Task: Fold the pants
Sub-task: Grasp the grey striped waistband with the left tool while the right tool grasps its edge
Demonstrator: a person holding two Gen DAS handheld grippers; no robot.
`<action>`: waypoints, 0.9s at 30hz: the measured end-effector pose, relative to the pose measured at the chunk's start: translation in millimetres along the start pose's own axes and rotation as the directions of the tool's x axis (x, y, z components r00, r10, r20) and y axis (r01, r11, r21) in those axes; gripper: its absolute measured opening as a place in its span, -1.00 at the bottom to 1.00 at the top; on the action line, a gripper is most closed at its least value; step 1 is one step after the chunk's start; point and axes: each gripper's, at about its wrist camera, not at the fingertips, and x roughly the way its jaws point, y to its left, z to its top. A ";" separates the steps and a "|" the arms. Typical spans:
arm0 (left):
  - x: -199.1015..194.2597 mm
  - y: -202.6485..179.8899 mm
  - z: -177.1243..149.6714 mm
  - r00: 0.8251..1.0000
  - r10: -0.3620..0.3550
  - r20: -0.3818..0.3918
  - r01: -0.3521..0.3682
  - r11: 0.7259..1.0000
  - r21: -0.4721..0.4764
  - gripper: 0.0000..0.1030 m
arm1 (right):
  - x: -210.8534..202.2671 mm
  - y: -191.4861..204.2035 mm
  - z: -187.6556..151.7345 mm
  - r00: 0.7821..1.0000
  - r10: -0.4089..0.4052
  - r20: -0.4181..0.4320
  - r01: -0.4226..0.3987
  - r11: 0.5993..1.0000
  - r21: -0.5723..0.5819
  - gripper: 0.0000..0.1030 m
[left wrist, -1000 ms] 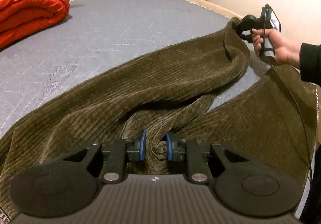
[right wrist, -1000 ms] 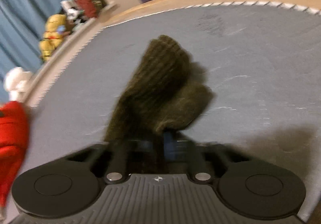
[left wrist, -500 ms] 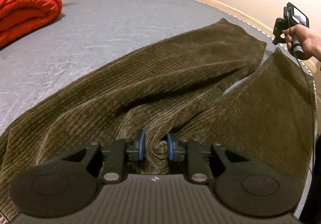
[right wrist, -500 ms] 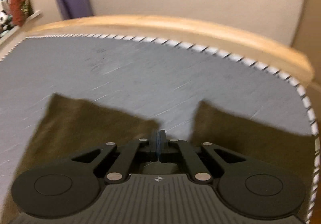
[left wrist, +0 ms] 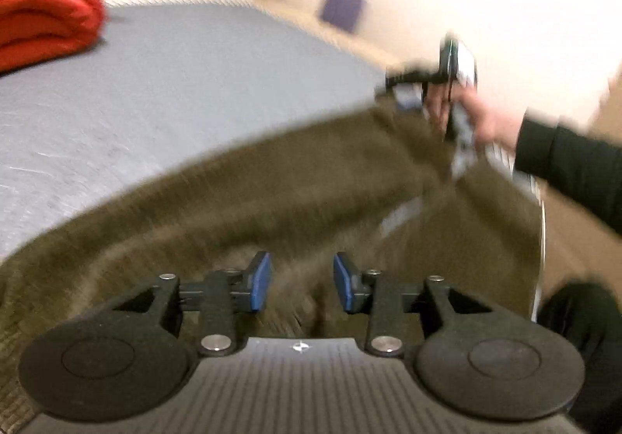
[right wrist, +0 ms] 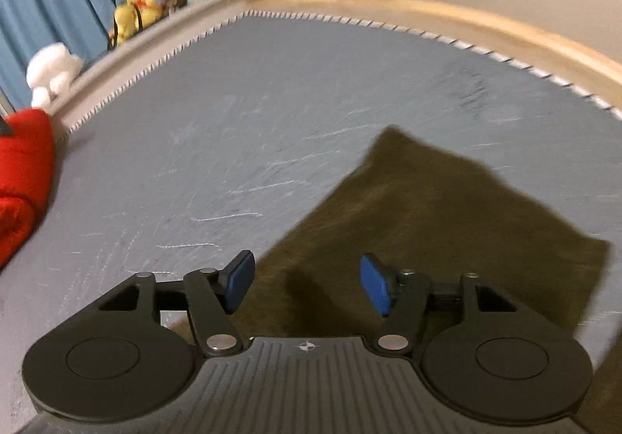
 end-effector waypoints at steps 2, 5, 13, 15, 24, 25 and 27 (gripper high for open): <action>-8.8 11.4 3.4 0.998 0.043 0.050 -0.041 0.998 -0.048 -0.16 | 23.1 15.4 2.8 0.999 -0.044 -0.024 0.044 0.999 -0.014 0.30; -14.6 25.9 3.5 0.983 0.164 0.080 -0.157 0.983 -0.090 -0.16 | 50.6 26.5 -2.2 0.975 -0.208 -0.073 0.208 0.978 0.002 0.31; -42.5 68.3 5.5 0.899 0.420 0.127 -0.374 0.885 -0.278 -0.16 | 60.6 46.8 8.7 0.904 -0.393 0.169 0.393 0.919 0.033 -0.97; -54.6 78.4 6.1 0.871 0.474 0.126 -0.417 0.851 -0.319 -0.16 | 68.3 43.5 16.4 0.913 -0.357 0.198 0.357 0.933 0.037 -0.97; -116.4 166.3 -19.2 0.766 0.635 -0.103 -0.566 0.589 -0.577 0.38 | 55.7 33.8 9.2 0.960 -0.173 0.219 0.182 0.983 -0.023 -0.35; -122.1 174.2 -25.1 0.769 0.626 -0.129 -0.562 0.565 -0.604 0.38 | 41.8 38.1 3.9 0.963 -0.136 0.234 0.150 0.988 -0.046 -0.27; -132.1 187.4 -33.6 0.790 0.591 -0.160 -0.540 0.549 -0.638 0.55 | 14.6 46.0 -8.0 0.966 -0.060 0.252 0.092 0.989 -0.117 -0.21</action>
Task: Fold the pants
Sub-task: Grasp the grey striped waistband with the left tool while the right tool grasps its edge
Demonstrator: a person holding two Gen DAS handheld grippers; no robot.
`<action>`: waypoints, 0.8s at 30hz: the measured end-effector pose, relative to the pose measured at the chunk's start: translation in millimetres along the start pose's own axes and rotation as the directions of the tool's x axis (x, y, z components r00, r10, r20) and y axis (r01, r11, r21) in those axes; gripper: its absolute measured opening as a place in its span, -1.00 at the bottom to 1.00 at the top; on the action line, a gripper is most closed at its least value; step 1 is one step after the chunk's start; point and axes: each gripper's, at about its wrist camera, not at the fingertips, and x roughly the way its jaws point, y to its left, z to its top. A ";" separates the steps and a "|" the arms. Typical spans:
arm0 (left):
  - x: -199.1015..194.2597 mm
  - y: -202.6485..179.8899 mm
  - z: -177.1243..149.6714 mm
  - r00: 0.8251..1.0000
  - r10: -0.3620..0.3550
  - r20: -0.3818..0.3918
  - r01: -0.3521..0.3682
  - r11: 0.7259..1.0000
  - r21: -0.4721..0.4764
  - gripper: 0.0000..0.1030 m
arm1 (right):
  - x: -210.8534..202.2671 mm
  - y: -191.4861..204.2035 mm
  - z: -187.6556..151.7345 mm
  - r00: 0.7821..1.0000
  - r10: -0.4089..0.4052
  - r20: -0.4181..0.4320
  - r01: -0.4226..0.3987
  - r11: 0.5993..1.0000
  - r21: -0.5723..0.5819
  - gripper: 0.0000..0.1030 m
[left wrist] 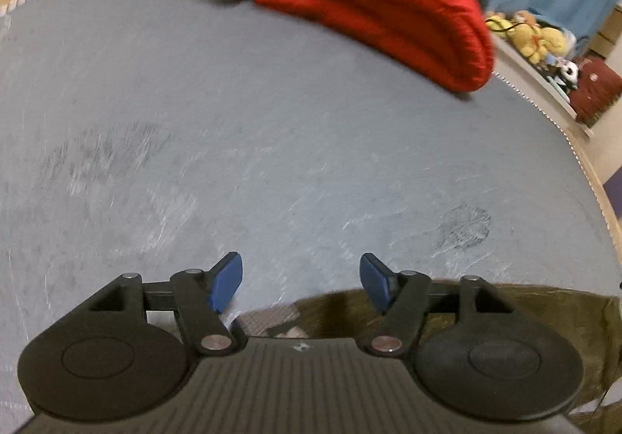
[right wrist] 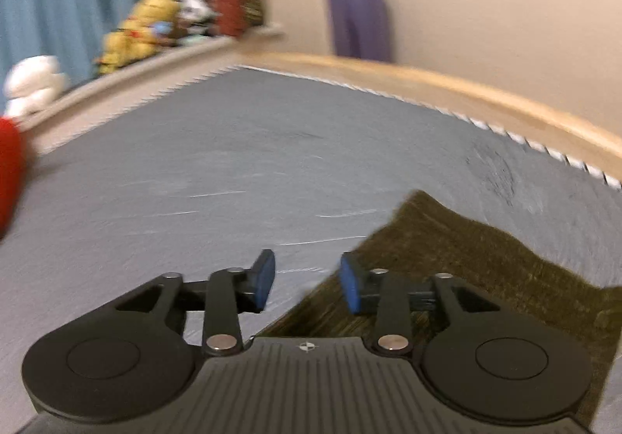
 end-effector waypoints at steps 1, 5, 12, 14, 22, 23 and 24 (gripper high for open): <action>1.2 5.7 1.1 1.000 -0.004 -0.023 0.003 1.000 -0.010 0.64 | -15.5 3.3 -2.5 0.999 0.041 0.005 -0.041 0.999 -0.023 -0.21; 12.2 15.9 -3.7 0.995 0.019 -0.097 -0.014 0.999 0.050 0.70 | -90.5 12.2 -12.8 0.981 0.193 0.015 -0.192 0.978 -0.077 -0.18; 20.1 -5.8 -27.6 0.994 0.010 -0.111 0.016 0.971 0.237 -0.04 | -231.3 5.7 -27.7 0.934 0.354 0.038 -0.350 0.932 -0.098 -0.04; 10.9 4.1 -22.7 0.999 -0.010 -0.036 0.018 0.971 0.237 -0.15 | -266.4 -0.6 -31.6 0.925 0.377 0.046 -0.373 0.924 -0.082 -0.03; -15.1 -12.6 -43.6 0.990 0.114 0.087 -0.137 0.927 0.350 0.24 | -382.5 -7.1 -64.4 0.885 0.462 0.062 -0.450 0.881 -0.149 0.17; -24.7 -11.5 -44.9 0.989 0.107 0.098 -0.135 0.929 0.346 0.28 | -390.7 -5.8 -72.7 0.879 0.475 0.044 -0.461 0.870 -0.171 0.21; -36.6 -6.8 -45.3 0.991 0.080 0.109 -0.112 0.939 0.326 0.29 | -400.1 -4.3 -85.0 0.870 0.492 0.021 -0.479 0.855 -0.198 0.22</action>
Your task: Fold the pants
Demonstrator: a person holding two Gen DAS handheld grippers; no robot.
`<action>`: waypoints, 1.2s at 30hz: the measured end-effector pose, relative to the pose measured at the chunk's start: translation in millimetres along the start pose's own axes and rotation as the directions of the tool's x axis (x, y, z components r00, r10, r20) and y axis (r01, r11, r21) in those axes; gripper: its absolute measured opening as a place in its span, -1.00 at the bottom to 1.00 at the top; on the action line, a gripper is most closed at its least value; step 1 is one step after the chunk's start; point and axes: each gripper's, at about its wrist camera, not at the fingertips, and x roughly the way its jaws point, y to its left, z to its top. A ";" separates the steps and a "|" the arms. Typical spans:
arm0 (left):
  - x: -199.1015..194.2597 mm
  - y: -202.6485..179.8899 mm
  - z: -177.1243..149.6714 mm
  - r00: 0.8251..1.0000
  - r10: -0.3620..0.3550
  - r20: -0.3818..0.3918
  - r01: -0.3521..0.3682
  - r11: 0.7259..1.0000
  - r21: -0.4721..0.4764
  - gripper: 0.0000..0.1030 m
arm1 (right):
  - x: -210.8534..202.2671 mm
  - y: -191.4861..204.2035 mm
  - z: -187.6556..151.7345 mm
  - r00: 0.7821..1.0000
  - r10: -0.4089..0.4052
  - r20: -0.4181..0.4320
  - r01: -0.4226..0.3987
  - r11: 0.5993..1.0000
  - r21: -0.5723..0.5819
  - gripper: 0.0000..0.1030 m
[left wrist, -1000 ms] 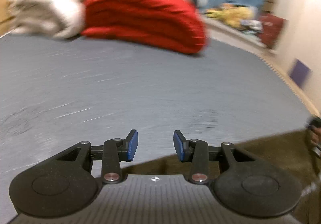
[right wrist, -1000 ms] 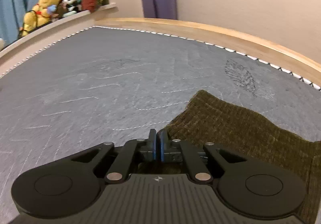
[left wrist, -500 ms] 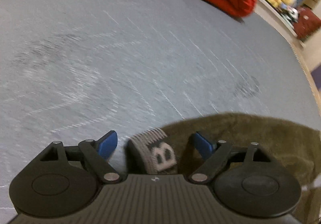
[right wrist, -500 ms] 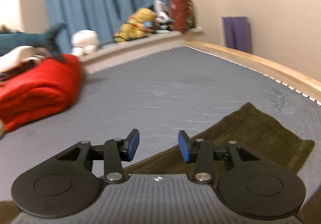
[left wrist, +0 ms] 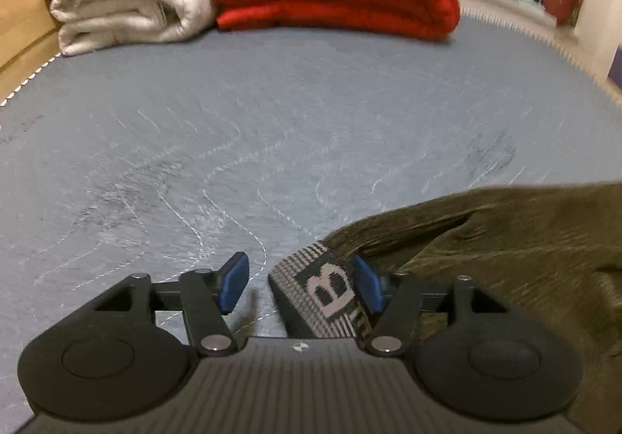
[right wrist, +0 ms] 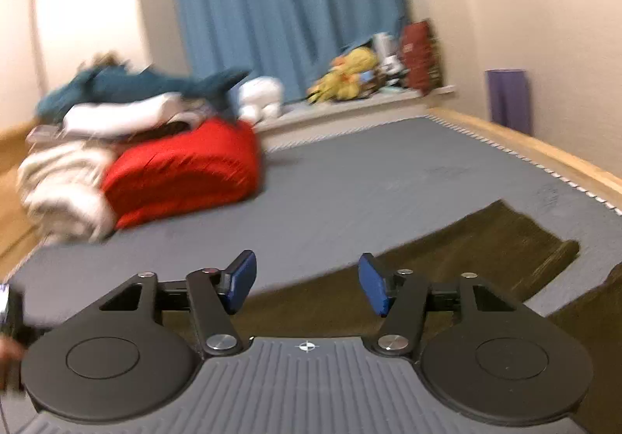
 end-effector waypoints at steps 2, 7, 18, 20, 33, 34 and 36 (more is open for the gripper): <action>-21.1 6.2 -5.9 0.997 -0.079 0.007 0.079 0.996 -0.038 0.31 | -11.1 17.6 -24.5 0.998 0.048 -0.044 -0.051 0.997 -0.060 0.22; -55.9 2.7 -39.0 0.985 -0.168 -0.043 0.167 0.986 -0.030 0.32 | -25.9 72.2 -107.7 0.975 0.160 -0.156 -0.200 0.935 -0.291 0.22; -87.7 12.1 -129.9 0.943 -0.258 -0.212 0.257 0.966 -0.034 0.38 | -39.7 160.7 -196.8 0.869 0.328 -0.370 -0.480 0.736 -0.477 0.18; -76.0 16.2 -136.5 0.925 -0.276 -0.263 0.263 0.961 -0.085 0.32 | -37.4 168.1 -203.2 0.849 0.342 -0.402 -0.517 0.694 -0.501 0.19; -91.1 -3.2 -140.7 0.925 -0.307 -0.224 0.339 0.933 0.121 -0.52 | -32.6 199.8 -228.5 0.760 0.359 -0.542 -0.647 0.495 -0.580 -0.74; -96.1 -1.9 -138.6 0.928 -0.310 -0.207 0.341 0.931 0.130 -0.53 | -34.5 200.6 -228.0 0.759 0.364 -0.539 -0.649 0.481 -0.590 -0.76; -112.8 6.5 -134.1 0.930 -0.325 -0.171 0.348 0.929 0.128 -0.56 | -43.4 202.2 -223.9 0.753 0.396 -0.526 -0.658 0.453 -0.602 -0.78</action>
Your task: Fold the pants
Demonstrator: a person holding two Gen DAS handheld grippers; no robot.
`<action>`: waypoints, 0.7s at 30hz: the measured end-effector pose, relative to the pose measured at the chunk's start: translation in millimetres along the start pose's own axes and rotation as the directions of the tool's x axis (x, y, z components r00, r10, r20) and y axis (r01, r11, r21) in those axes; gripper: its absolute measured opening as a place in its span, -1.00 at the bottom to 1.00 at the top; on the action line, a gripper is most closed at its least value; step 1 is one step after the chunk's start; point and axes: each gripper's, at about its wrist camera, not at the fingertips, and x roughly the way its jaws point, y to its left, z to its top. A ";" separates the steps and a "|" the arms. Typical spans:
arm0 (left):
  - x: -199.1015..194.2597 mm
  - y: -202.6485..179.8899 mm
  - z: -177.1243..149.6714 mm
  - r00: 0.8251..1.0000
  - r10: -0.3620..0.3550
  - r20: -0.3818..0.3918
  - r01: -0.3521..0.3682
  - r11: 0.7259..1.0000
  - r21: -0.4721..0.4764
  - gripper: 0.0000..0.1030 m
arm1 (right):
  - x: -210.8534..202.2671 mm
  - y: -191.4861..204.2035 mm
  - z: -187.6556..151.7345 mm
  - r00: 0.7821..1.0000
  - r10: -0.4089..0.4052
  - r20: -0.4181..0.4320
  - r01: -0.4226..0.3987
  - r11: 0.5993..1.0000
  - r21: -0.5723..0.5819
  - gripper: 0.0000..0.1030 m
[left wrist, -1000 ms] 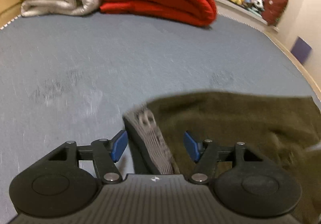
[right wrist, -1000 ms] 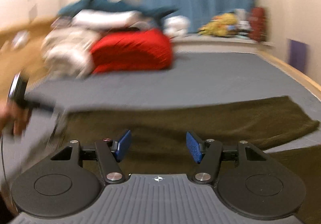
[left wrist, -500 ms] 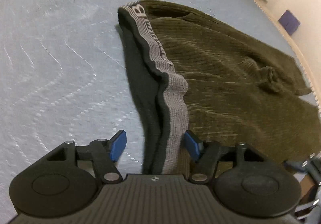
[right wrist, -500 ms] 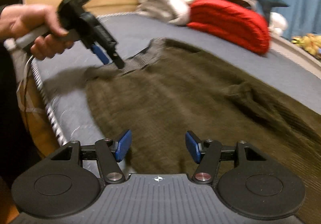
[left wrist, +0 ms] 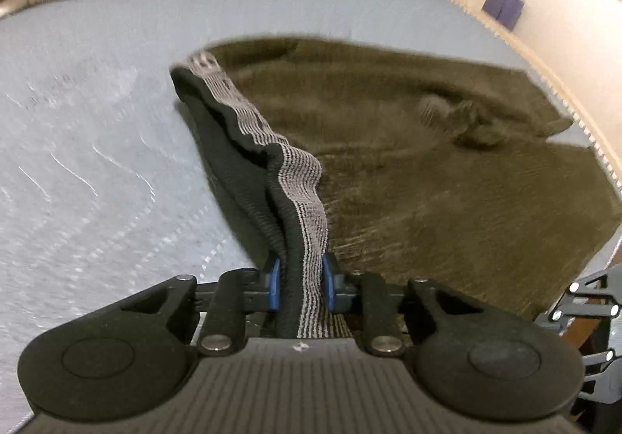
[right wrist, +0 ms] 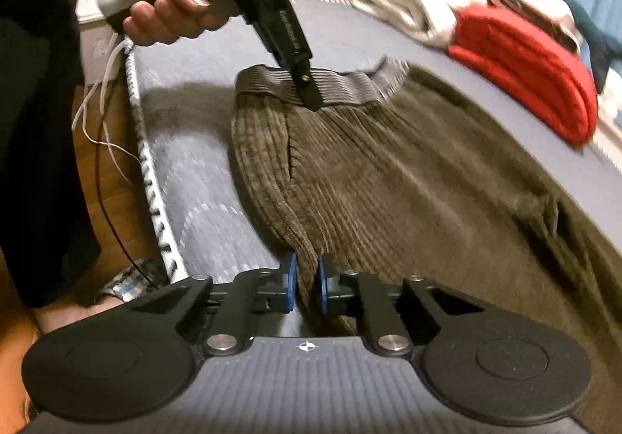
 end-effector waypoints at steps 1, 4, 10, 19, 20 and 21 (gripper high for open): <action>-8.7 2.9 -0.4 1.000 0.000 0.010 0.000 1.000 -0.002 -0.56 | -4.0 2.1 2.7 1.000 0.012 0.021 -0.012 1.000 -0.010 -0.78; -19.1 8.1 -5.7 1.000 0.012 -0.012 -0.012 1.000 -0.004 -0.55 | -11.7 9.1 6.0 0.997 0.046 0.065 -0.045 0.999 -0.025 -0.78; -6.3 5.5 -4.6 0.991 0.130 -0.045 -0.127 0.991 0.049 -0.11 | -7.3 12.2 5.3 0.999 0.046 0.013 -0.046 0.999 -0.018 -0.60; -1.3 -18.5 12.2 0.999 -0.045 0.025 0.042 0.992 0.115 -0.23 | -9.2 -35.8 3.7 1.000 0.003 -0.010 0.000 0.966 0.260 -0.15; 16.0 -21.0 10.4 0.999 0.004 -0.052 0.003 0.991 0.133 -0.41 | 1.3 -36.4 -1.3 0.996 0.008 -0.084 0.013 0.966 0.256 -0.14; 32.2 -20.2 7.3 0.991 0.072 -0.116 -0.051 0.984 0.171 -0.64 | 6.8 -36.9 -5.5 0.993 0.012 -0.114 0.017 0.967 0.253 -0.13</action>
